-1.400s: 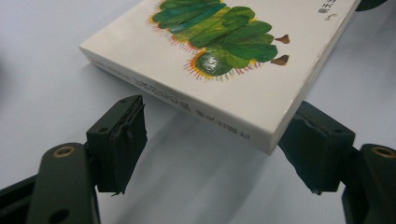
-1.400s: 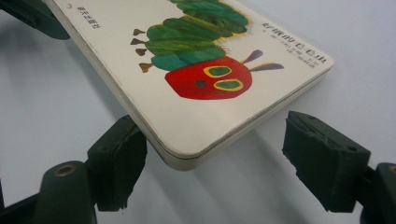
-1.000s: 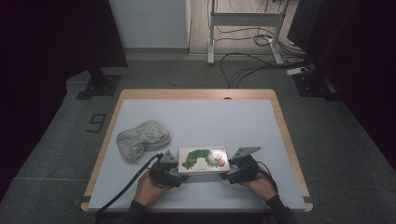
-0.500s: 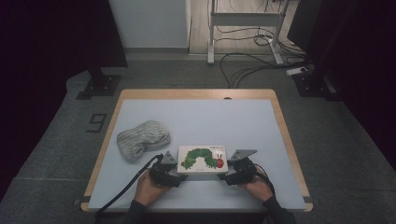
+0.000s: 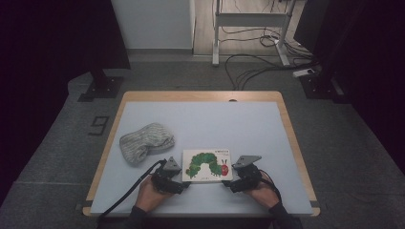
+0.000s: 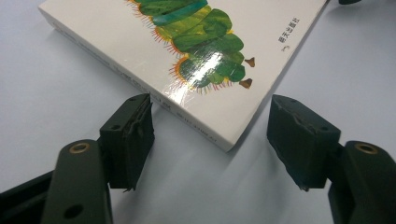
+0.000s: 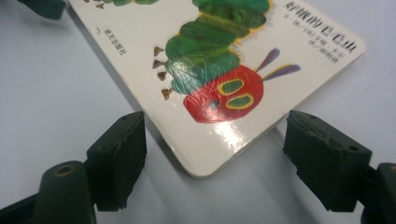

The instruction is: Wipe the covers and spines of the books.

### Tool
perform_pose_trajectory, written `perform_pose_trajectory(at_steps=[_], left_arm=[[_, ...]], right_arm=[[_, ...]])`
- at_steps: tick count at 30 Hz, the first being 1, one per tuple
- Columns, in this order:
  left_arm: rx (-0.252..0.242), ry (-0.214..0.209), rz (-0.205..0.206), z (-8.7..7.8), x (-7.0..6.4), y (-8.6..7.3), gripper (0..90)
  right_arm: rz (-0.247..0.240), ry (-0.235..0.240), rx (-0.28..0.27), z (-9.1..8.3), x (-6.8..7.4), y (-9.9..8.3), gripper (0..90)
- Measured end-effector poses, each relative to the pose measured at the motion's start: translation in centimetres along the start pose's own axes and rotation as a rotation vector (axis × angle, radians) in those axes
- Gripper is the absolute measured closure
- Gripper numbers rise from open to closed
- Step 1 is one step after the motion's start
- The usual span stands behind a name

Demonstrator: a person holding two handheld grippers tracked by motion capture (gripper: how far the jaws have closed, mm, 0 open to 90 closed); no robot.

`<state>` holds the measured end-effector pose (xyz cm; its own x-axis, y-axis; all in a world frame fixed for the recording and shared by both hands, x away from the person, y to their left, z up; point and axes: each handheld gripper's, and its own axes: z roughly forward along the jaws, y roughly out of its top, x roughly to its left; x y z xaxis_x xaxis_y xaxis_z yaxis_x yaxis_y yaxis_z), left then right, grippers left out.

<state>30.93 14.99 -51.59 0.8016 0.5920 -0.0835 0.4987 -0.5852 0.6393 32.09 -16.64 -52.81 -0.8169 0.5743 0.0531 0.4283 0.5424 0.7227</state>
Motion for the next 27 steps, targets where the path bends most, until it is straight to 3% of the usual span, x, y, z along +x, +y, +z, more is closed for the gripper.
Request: perform_pose_trajectory(at_steps=[6, 12, 19, 27], left_arm=[[-0.005, 0.010, 0.011, -0.1, 0.0, 0.0, 39.9], [-0.019, 0.016, -0.011, 0.1, 1.0, 0.2, 43.8], [-0.044, 0.005, -0.046, 0.5, 2.7, 0.7, 44.5], [-0.049, 0.032, -0.050, 1.2, 4.1, 1.6, 44.1]], right_arm=[[-0.022, -0.029, 0.003, 0.0, 0.2, -0.1, 26.3], [-0.020, -0.034, -0.013, 0.3, 0.0, 0.2, 29.2], [-0.010, -0.051, -0.019, 1.1, -1.0, 0.9, 30.1], [0.007, -0.070, -0.023, 2.0, -2.3, 1.9, 30.9]])
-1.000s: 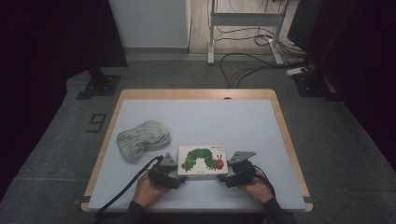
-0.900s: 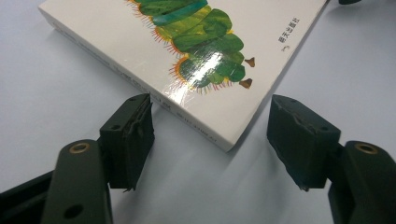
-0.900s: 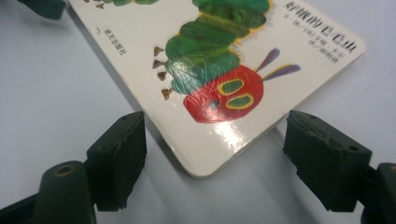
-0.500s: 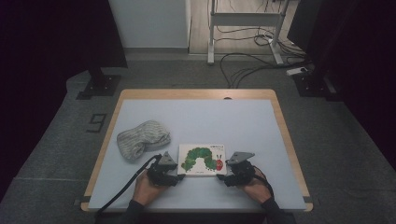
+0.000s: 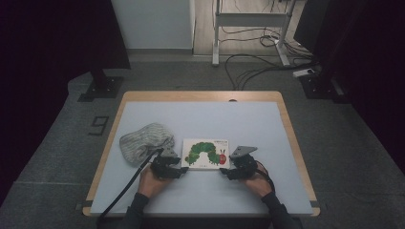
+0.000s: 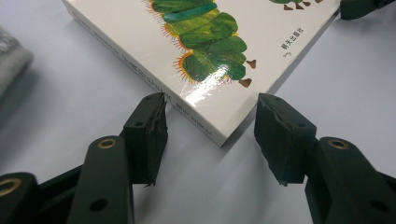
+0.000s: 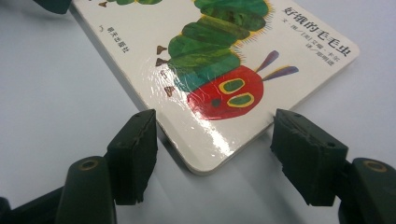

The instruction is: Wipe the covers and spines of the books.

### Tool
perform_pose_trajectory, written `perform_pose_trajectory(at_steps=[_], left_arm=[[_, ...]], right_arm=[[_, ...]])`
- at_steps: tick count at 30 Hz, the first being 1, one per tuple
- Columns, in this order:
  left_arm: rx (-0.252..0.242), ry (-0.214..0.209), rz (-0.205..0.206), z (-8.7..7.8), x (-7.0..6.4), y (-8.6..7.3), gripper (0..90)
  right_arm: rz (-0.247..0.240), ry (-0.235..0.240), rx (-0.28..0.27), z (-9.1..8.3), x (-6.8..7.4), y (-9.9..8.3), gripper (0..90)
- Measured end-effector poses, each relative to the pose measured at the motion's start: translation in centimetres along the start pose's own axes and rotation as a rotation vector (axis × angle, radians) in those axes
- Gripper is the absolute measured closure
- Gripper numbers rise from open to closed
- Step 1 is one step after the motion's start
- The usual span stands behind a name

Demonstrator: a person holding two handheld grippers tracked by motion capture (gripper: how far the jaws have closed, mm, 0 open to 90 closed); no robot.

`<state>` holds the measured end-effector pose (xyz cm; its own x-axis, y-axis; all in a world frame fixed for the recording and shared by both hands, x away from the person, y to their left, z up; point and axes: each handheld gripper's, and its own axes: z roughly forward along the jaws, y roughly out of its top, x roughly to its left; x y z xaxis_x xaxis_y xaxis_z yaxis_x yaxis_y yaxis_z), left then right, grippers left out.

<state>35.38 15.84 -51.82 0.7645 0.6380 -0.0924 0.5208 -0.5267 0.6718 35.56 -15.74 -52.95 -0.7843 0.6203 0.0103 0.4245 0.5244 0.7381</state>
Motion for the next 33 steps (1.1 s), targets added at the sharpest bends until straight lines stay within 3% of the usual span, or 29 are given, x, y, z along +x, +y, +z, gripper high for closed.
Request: perform_pose_trajectory(at_steps=[4, 12, 15, 17, 23, 27, 33], left_arm=[[0.003, 0.003, 0.001, 0.2, 0.3, 0.3, 42.5], [0.003, 0.008, 0.003, 0.2, 0.4, 0.3, 41.3], [0.015, 0.043, 0.006, 0.0, 0.3, 0.3, 36.2], [0.023, 0.053, 0.008, -0.2, 0.3, 0.2, 29.9], [0.017, 0.026, 0.017, -1.6, -0.2, 0.1, 15.4], [-0.003, 0.032, 0.025, -2.9, -0.7, -0.1, 13.8], [-0.034, 0.055, 0.016, -4.7, -1.1, -0.6, 8.9]], right_arm=[[0.011, -0.003, 0.001, 0.4, -0.6, 0.4, 31.3], [0.016, -0.009, -0.009, 0.4, -0.6, 0.3, 31.2], [0.018, -0.001, -0.006, 0.4, -0.7, 0.3, 30.4], [0.031, 0.009, -0.012, 0.4, -0.7, 0.3, 26.4], [0.024, 0.011, -0.038, -0.5, -0.7, 0.1, 13.1], [0.017, 0.006, -0.045, -1.6, -0.6, 0.2, 11.7], [0.016, -0.017, -0.057, -3.6, -0.7, -0.1, 1.9]])
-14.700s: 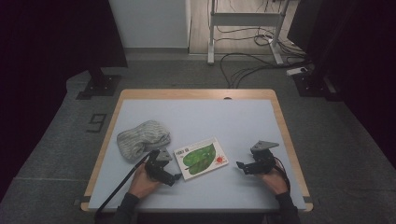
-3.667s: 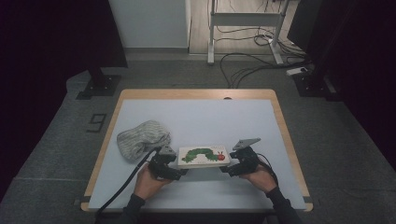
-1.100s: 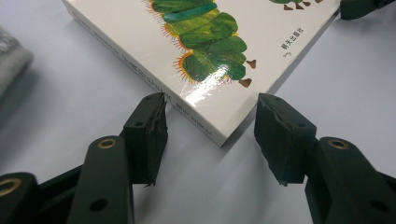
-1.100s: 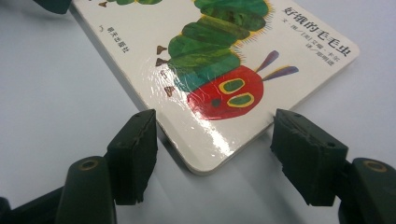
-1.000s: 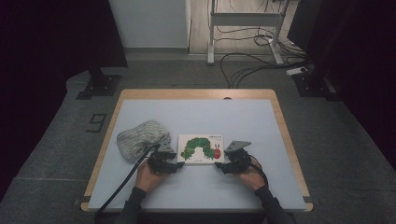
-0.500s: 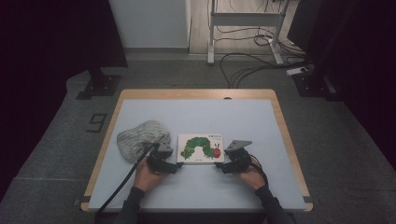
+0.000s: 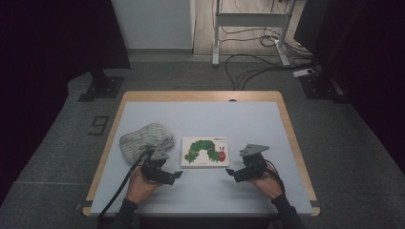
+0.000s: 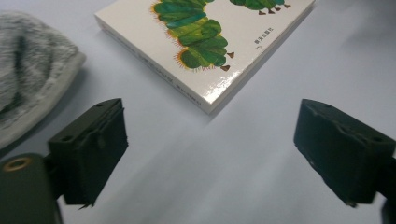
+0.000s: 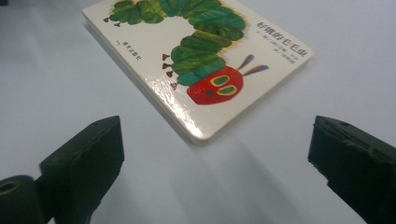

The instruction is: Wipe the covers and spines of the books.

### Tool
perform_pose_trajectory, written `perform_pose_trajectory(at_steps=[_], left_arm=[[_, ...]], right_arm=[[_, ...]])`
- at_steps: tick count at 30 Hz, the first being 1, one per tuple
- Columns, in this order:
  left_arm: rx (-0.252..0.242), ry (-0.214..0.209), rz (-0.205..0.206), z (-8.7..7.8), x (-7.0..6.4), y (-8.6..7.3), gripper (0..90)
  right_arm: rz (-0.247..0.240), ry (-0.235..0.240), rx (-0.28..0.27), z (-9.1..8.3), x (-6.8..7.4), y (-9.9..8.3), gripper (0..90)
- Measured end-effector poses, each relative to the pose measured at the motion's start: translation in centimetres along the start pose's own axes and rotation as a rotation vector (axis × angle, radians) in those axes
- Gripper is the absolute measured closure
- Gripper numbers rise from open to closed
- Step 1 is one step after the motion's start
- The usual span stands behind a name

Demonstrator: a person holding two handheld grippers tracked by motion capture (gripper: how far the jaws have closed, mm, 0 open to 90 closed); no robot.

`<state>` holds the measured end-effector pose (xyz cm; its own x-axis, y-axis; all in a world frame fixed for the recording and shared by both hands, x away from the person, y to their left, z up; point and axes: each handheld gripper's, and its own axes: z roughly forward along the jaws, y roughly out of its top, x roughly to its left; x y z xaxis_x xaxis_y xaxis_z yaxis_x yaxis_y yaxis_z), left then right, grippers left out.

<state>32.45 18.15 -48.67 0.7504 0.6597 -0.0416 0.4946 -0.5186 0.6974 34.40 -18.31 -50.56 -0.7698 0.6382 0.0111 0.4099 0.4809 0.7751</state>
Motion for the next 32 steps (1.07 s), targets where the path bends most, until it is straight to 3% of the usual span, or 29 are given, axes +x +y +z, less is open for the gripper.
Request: perform_pose_trajectory(at_steps=[8, 15, 23, 27, 32], left_arm=[[-0.001, 0.039, 0.003, -2.0, -0.2, -1.7, 2.3], [0.026, 0.061, 0.000, -2.0, -0.2, -4.1, 0.0], [0.049, 0.090, -0.045, -1.0, 0.9, -6.4, 0.0], [0.058, 0.093, -0.056, -0.7, 1.2, -6.4, 0.0], [0.059, 0.094, -0.056, -0.7, 1.2, -6.5, 0.0]], right_arm=[[0.002, -0.053, 0.012, -2.6, -0.6, -1.0, 0.0], [0.035, -0.084, 0.023, -3.8, -1.5, -2.6, 0.0], [0.080, -0.125, 0.056, -3.6, -2.4, -5.3, 0.0], [0.108, -0.138, 0.078, -3.3, -2.9, -6.4, 0.0], [0.129, -0.138, 0.088, -3.2, -3.1, -6.5, 0.0]])
